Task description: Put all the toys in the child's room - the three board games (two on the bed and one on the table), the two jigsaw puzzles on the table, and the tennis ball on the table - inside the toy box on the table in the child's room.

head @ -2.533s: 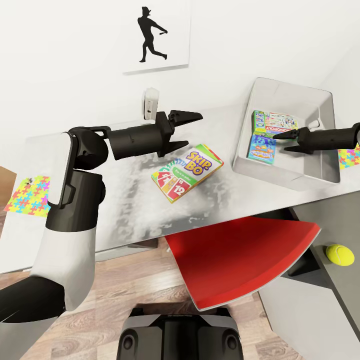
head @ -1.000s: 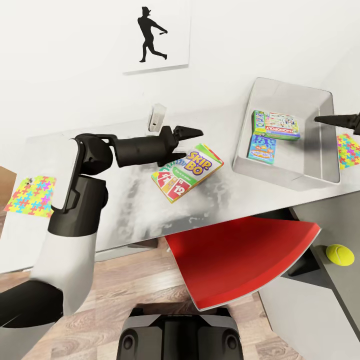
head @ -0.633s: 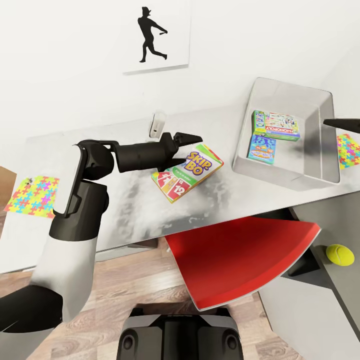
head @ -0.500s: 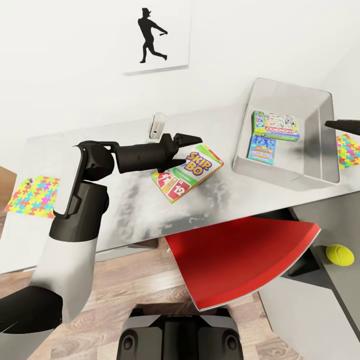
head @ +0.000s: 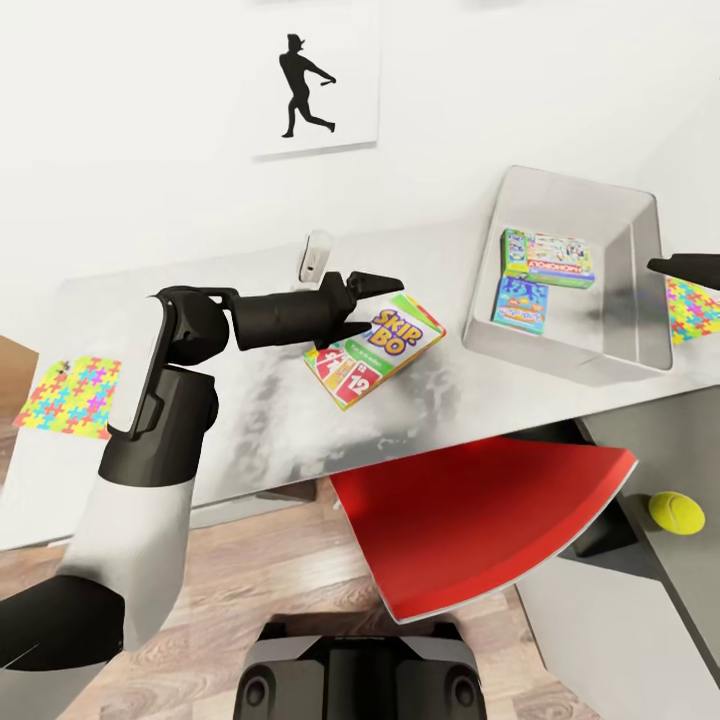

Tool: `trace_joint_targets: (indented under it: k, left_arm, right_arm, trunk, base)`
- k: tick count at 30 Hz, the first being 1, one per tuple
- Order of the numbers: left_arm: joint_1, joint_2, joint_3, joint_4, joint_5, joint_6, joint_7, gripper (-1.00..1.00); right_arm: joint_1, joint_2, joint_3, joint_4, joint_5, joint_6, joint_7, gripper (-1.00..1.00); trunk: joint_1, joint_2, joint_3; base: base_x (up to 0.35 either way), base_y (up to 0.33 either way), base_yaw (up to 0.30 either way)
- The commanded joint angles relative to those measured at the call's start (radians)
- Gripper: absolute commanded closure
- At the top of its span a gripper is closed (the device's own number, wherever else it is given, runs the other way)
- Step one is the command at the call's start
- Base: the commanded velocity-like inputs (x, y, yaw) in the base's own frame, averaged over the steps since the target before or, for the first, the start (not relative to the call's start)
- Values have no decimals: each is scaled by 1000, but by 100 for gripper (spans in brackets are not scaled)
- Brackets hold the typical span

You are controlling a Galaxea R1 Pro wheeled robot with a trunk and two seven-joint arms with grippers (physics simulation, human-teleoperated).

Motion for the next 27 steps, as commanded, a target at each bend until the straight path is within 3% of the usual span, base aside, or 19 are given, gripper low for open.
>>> trace_joint_targets:
  k: [1, 27]
  left_arm:
    - [-1, 0, 1, 0, 9, 1, 10, -100]
    - [32, 5, 0, 0, 9, 3, 9, -100]
  right_arm:
    - [-1, 0, 0, 0, 4, 3, 6, -100]
    - [41, 8, -1, -26, 10, 3, 3, -100]
  trunk:
    - [0, -1, 1]
    - [0, -1, 40]
  base:
    - [0, 0, 0]
    - [0, 0, 0]
